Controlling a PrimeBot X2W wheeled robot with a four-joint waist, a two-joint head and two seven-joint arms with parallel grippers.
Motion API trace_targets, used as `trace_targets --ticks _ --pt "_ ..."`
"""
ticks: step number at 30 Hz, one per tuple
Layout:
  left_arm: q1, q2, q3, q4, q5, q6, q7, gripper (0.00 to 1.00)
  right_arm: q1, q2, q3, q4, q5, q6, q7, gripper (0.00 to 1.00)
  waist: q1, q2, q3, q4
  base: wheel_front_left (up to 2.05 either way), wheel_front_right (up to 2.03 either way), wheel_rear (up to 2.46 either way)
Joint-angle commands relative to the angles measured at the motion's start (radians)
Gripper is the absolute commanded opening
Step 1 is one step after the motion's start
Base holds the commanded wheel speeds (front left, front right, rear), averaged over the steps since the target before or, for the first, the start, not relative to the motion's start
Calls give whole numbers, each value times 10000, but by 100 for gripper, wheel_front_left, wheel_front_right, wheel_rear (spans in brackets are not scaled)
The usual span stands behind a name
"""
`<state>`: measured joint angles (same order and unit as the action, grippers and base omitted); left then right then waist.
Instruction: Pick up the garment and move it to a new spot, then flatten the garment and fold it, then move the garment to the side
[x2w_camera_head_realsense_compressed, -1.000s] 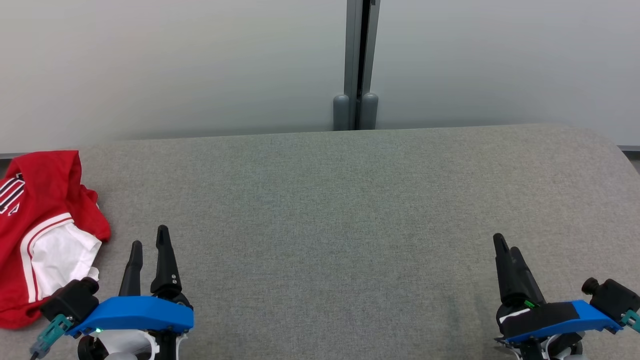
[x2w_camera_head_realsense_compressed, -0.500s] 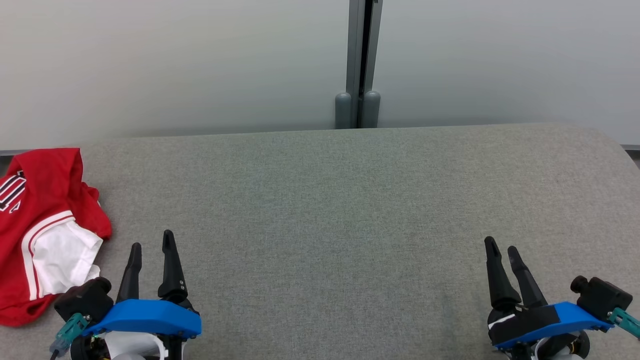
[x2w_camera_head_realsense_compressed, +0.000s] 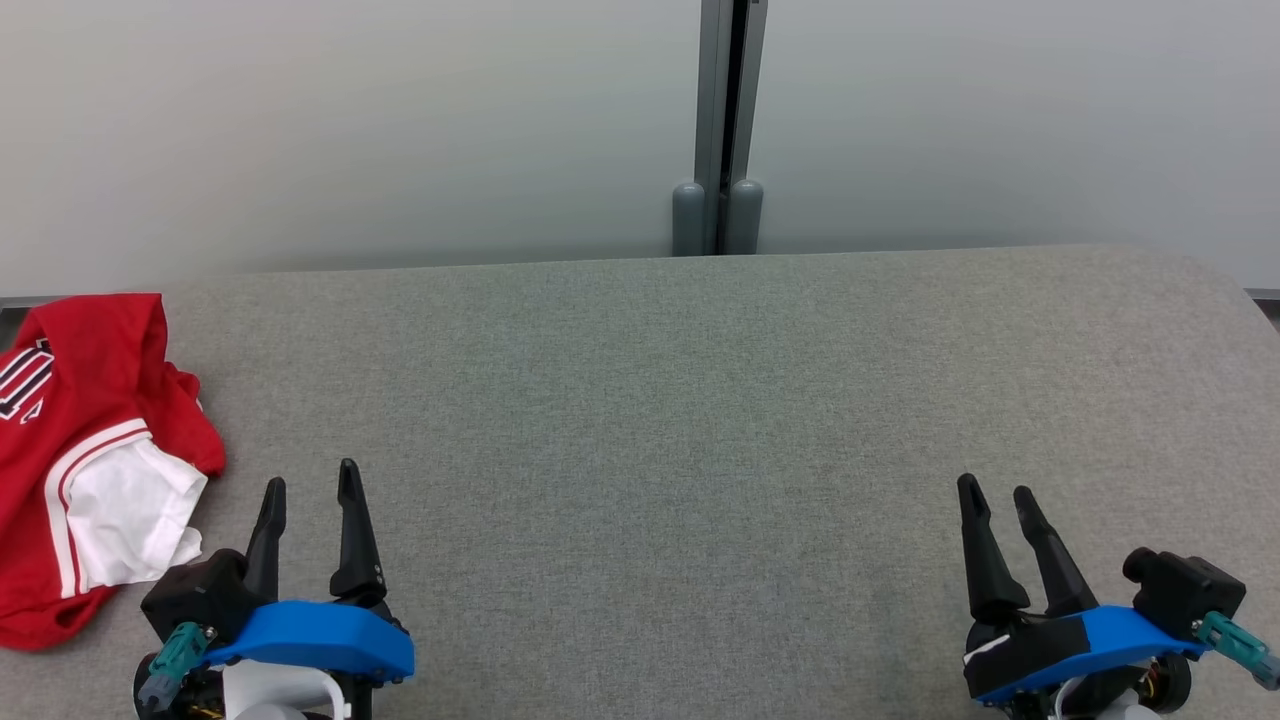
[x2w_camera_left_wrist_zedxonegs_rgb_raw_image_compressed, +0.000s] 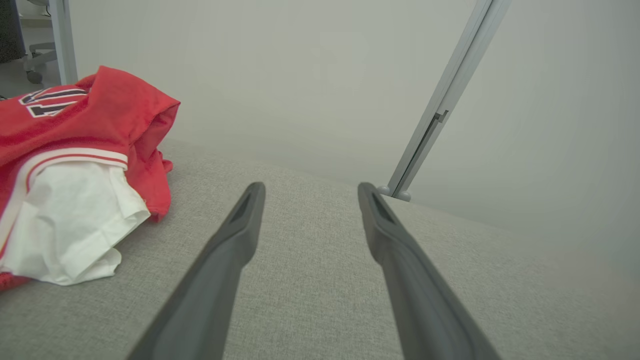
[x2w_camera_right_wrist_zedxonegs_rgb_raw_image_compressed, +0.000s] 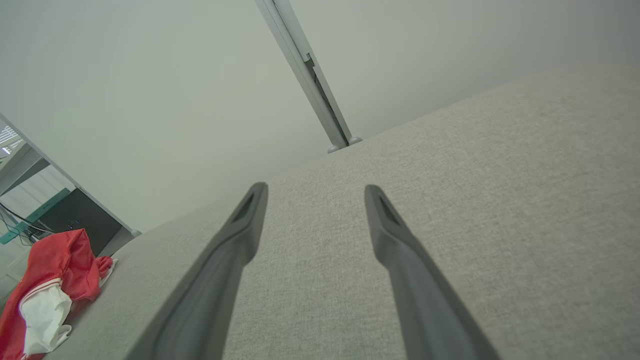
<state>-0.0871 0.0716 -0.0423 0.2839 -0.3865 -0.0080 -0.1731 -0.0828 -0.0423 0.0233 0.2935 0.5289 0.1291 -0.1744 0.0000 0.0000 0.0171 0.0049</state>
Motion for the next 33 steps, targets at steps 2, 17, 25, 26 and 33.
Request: trace_targets --ticks 2,17,25,26,33 --pt "-204 90 -45 -22 395 74 -137 100 -211 -87 13 -15 -380 18 -125 100 0 0 -2 9 0 0 0" --pt "-154 122 -157 190 1598 204 -441 100 -158 -100 121 118 -1633 22 -420 100 0 0 -54 41 0 0 0" --pt "-186 131 -205 346 2257 280 -613 100 -174 -104 101 180 -2326 23 -606 100 0 0 -57 46 0 0 0" --pt "-191 132 -212 361 2338 279 -617 100 -174 -105 101 183 -2387 23 -612 100 0 0 -53 47 0 0 0" --pt "-228 142 -267 466 2878 313 -755 100 -176 -108 138 222 -2930 24 -731 100 0 0 -36 55 0 0 0"
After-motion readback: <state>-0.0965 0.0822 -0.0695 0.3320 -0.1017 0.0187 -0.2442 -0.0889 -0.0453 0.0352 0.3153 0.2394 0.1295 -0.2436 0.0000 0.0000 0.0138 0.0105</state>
